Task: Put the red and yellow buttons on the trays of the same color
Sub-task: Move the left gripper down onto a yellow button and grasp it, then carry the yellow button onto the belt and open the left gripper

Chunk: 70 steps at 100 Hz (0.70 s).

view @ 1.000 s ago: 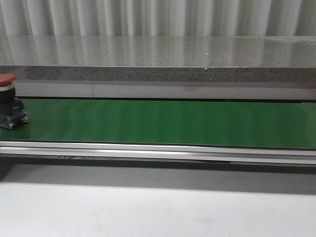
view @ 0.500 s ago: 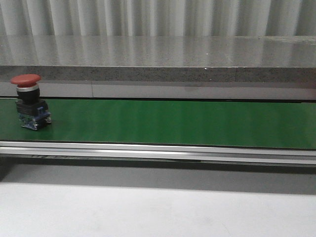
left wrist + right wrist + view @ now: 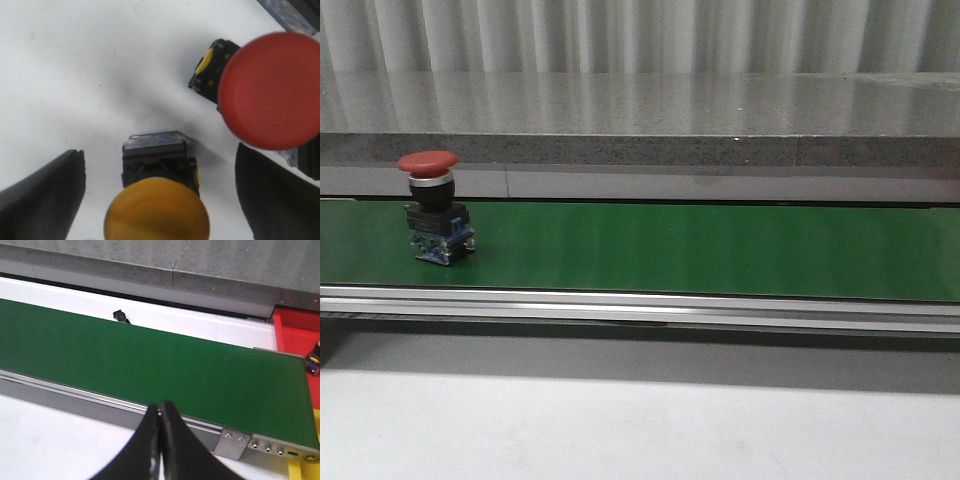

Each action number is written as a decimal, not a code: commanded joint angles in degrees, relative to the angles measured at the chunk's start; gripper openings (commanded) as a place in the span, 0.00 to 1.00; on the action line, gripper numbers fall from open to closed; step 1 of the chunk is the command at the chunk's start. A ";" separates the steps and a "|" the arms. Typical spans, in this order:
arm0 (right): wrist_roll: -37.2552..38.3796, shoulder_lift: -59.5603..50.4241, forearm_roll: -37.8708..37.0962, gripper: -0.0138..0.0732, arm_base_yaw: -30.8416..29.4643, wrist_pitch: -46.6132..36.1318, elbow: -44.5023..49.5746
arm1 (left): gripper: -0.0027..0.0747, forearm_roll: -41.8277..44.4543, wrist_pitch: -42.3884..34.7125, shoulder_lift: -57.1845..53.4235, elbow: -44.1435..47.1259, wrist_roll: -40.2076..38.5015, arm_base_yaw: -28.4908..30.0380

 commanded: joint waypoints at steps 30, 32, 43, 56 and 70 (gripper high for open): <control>-0.50 0.47 0.71 0.08 0.00 -4.04 -1.29 | 0.24 -0.24 -2.06 -3.57 -1.26 -0.33 0.11; -0.50 0.47 0.71 0.08 0.00 -4.04 -1.29 | 0.23 -0.24 -2.18 -3.86 -1.26 -0.33 0.11; -0.50 0.47 0.71 0.08 0.00 -4.04 -1.29 | 0.19 0.00 -2.97 -7.22 -1.26 0.00 -0.90; -0.50 0.47 0.71 0.08 0.00 -4.04 -1.29 | 0.18 0.14 -2.97 -12.31 -1.26 0.00 -3.26; -0.50 0.47 0.71 0.08 0.00 -4.04 -1.29 | 0.18 0.14 -3.36 -18.46 -1.14 0.00 -7.20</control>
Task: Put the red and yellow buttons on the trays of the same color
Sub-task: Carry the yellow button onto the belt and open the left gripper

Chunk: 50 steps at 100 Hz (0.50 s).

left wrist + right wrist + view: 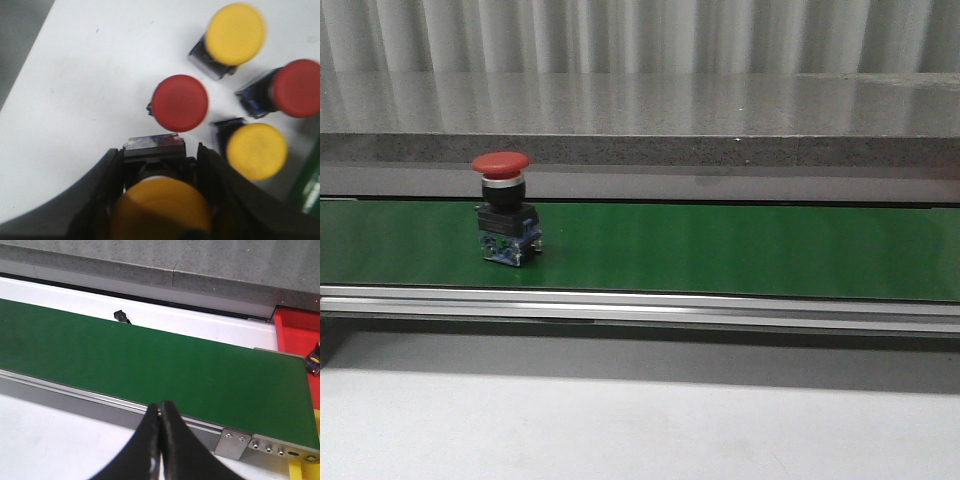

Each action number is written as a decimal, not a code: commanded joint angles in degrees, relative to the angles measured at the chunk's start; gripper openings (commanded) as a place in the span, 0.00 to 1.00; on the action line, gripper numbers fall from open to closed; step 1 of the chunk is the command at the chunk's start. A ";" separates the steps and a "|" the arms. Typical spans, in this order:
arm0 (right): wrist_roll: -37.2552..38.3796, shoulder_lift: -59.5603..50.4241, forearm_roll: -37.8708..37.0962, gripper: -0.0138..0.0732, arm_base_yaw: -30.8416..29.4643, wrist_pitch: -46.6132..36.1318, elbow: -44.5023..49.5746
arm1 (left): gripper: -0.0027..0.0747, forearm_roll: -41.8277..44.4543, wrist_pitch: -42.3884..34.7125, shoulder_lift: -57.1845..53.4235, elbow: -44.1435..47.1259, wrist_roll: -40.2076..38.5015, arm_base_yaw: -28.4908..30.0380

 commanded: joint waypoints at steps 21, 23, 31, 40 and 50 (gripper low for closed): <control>-0.50 0.47 0.71 0.08 0.00 -4.04 -1.29 | 0.18 -0.32 -0.56 -11.71 -1.23 0.00 -8.85; -0.50 0.47 0.71 0.08 0.00 -4.04 -1.29 | 0.18 -0.32 -0.13 -11.89 -1.23 0.00 -9.44; -0.50 0.47 0.71 0.08 0.00 -4.04 -1.29 | 0.18 -0.53 1.26 -12.05 -1.23 0.00 -11.54; -0.50 0.47 0.71 0.08 0.00 -4.04 -1.29 | 0.18 -0.53 1.38 -12.05 -0.22 0.00 -14.17; -0.50 0.47 0.71 0.08 0.00 -4.04 -1.29 | 0.18 -0.53 1.14 -12.05 2.08 0.00 -16.80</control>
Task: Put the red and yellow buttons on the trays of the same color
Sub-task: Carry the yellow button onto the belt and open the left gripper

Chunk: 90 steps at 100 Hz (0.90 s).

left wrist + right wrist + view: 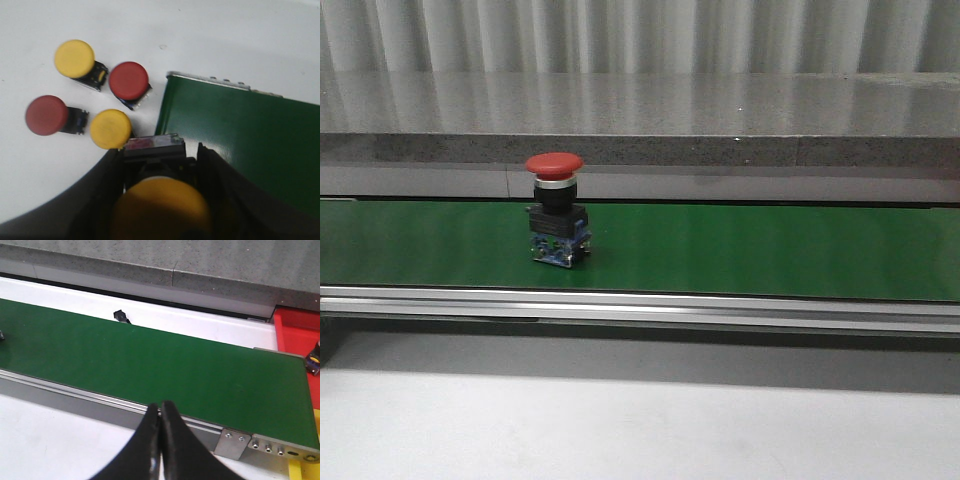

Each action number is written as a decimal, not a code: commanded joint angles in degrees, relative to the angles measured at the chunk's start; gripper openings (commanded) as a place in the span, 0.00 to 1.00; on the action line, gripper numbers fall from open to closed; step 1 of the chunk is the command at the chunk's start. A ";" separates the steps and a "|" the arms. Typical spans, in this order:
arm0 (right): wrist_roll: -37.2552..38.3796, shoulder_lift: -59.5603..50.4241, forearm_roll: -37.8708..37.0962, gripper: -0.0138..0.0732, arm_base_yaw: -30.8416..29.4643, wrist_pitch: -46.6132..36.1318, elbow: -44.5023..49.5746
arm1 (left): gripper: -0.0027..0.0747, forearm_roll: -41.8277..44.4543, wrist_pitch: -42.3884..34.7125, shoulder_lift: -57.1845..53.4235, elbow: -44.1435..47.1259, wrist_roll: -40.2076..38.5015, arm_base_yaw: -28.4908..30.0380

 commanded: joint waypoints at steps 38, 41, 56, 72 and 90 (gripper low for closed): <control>-0.50 0.47 0.71 0.08 0.00 -4.06 -1.29 | 0.26 -2.85 -5.12 -0.44 4.83 0.00 -3.72; -0.50 0.47 0.71 0.08 0.00 -4.06 -1.29 | 0.30 -3.27 -5.11 0.02 4.83 0.00 -3.72; -0.50 0.47 0.71 0.08 0.00 -4.06 -1.29 | 0.61 -4.39 -5.33 0.81 4.83 0.00 -3.72; -0.50 0.47 0.71 0.08 0.00 -4.06 -1.29 | 0.76 -4.93 -6.35 0.68 4.52 0.00 -3.72; -0.50 0.47 0.71 0.08 0.00 -4.06 -1.29 | 0.74 -5.45 -10.60 -3.44 4.52 1.74 -5.87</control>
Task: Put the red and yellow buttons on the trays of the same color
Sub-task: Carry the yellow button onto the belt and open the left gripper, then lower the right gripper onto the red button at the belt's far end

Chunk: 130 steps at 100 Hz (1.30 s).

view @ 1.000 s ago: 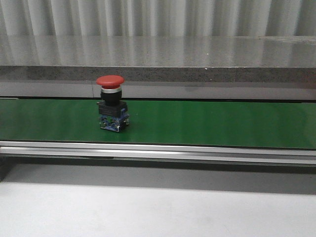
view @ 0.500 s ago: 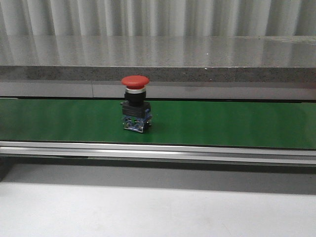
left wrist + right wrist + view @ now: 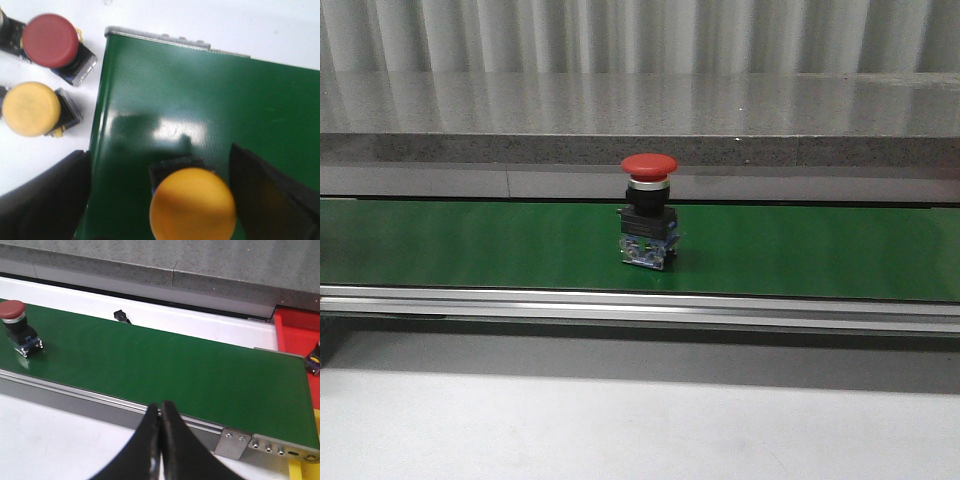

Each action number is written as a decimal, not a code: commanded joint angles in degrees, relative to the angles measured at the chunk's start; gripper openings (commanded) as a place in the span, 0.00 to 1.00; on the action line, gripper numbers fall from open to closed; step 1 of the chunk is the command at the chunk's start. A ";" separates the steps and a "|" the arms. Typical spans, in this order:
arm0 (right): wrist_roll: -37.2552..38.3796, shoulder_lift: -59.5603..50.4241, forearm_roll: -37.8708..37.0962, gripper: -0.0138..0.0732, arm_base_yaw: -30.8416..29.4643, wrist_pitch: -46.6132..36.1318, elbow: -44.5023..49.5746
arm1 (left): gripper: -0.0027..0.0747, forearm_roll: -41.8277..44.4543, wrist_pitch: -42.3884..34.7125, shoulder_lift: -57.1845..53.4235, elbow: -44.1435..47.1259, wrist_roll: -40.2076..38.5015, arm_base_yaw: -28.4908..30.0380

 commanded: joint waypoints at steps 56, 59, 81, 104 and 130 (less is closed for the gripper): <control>-0.50 0.47 0.71 0.08 0.00 -4.16 -1.29 | 0.01 1.53 -15.78 -33.03 13.41 0.72 -14.43; -0.50 0.47 0.71 0.08 0.00 -4.21 -1.29 | 0.01 1.53 -16.16 -34.91 15.10 0.72 -14.55; 0.16 2.00 1.19 0.08 1.05 -3.44 -1.80 | 0.01 1.42 -18.52 -46.24 27.29 0.72 -14.65; 0.82 13.66 1.19 0.12 5.16 0.32 -7.29 | 0.01 1.42 -18.81 -53.86 30.84 0.72 -14.65; 0.76 31.93 1.34 0.76 9.56 2.39 -16.37 | 0.01 1.53 -18.58 -54.61 30.97 0.72 -14.65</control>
